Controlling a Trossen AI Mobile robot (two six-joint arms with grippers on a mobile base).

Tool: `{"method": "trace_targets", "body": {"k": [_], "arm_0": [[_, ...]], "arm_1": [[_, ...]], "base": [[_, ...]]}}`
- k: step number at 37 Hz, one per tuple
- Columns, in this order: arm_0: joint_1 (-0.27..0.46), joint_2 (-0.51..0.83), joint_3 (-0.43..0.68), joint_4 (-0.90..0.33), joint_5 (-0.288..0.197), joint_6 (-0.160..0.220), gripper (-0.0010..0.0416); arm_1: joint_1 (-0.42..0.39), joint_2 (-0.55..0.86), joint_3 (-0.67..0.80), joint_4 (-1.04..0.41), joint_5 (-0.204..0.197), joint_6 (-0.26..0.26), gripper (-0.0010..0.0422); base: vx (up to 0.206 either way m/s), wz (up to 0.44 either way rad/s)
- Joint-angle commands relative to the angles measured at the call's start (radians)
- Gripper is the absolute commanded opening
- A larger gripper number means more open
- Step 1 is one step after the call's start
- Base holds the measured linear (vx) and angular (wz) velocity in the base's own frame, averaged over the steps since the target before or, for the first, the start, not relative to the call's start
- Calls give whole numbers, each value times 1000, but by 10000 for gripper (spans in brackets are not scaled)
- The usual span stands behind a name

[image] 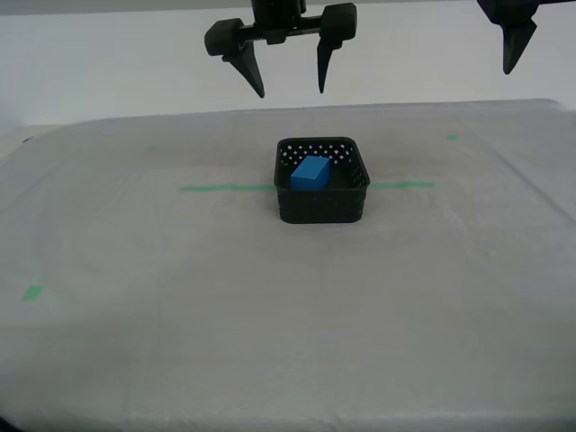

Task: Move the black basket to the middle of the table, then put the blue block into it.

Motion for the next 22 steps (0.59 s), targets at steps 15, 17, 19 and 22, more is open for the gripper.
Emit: {"method": "trace_targets", "body": {"k": [15, 17, 19, 22], "arm_0": [[0, -1, 0, 16, 2, 1, 398], [0, -1, 0, 16, 3, 1, 399], [0, -1, 0, 18, 3, 1, 398], [0, -1, 0, 18, 3, 1, 399]], "arm_1": [[46, -60, 0, -92, -35, 53, 401], [48, -67, -2, -93, -39, 56, 401], [51, -75, -8, -93, -41, 60, 401], [60, -99, -38, -89, -41, 63, 401]], "base": [[0, 0], [0, 0], [0, 0], [0, 0]]}}
